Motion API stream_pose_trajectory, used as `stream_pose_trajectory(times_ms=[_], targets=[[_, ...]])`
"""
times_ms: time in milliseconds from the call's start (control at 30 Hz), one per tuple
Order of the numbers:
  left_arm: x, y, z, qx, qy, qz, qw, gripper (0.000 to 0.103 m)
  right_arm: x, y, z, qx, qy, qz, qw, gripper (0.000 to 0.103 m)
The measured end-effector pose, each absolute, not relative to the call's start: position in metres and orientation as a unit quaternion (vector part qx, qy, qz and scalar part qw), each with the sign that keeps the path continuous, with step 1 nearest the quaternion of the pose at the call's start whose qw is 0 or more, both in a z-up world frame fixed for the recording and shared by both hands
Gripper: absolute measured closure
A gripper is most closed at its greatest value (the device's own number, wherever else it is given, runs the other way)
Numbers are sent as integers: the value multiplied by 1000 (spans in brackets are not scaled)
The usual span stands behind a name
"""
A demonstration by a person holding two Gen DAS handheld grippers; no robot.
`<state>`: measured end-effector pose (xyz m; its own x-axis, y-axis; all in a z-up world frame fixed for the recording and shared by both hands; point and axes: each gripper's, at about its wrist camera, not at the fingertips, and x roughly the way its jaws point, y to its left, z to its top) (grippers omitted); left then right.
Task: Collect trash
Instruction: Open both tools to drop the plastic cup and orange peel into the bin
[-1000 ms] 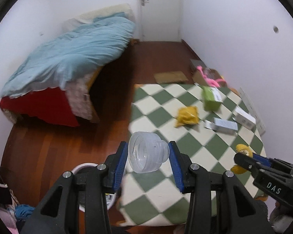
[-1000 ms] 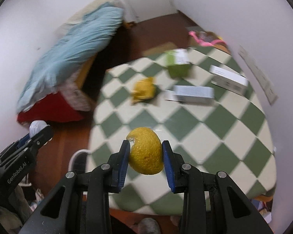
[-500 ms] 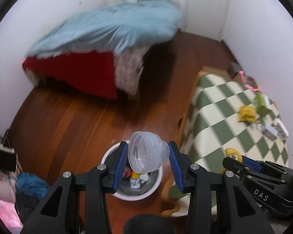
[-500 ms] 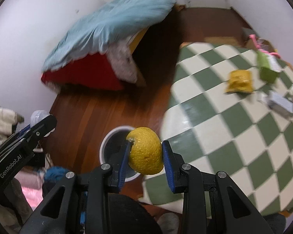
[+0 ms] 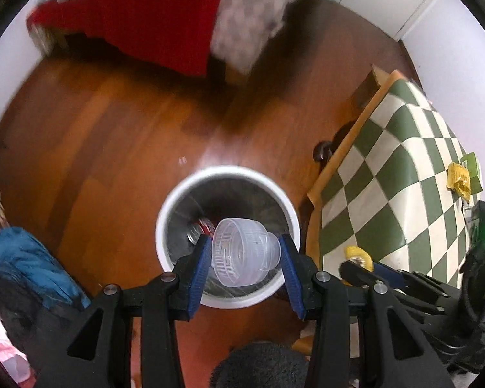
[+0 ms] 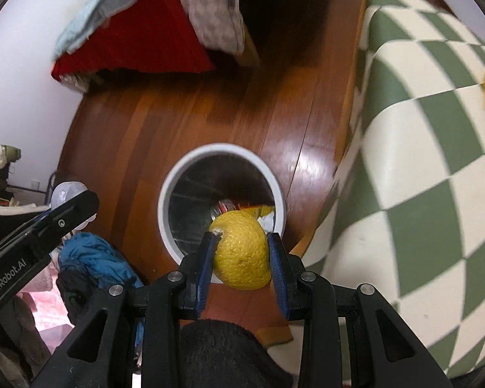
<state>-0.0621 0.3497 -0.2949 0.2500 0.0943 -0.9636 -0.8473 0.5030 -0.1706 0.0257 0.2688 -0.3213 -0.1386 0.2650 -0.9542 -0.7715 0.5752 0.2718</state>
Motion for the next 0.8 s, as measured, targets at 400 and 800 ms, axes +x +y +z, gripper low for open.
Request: stream_pose_trajectory(times_ms=[400, 800], targets=[[-111, 368, -321, -411, 511, 385, 650, 8, 24, 319, -387, -248, 649, 416, 587, 65], [-147, 346, -324, -355, 534, 448, 624, 5, 9, 324, -374, -307, 605, 417, 605, 4]])
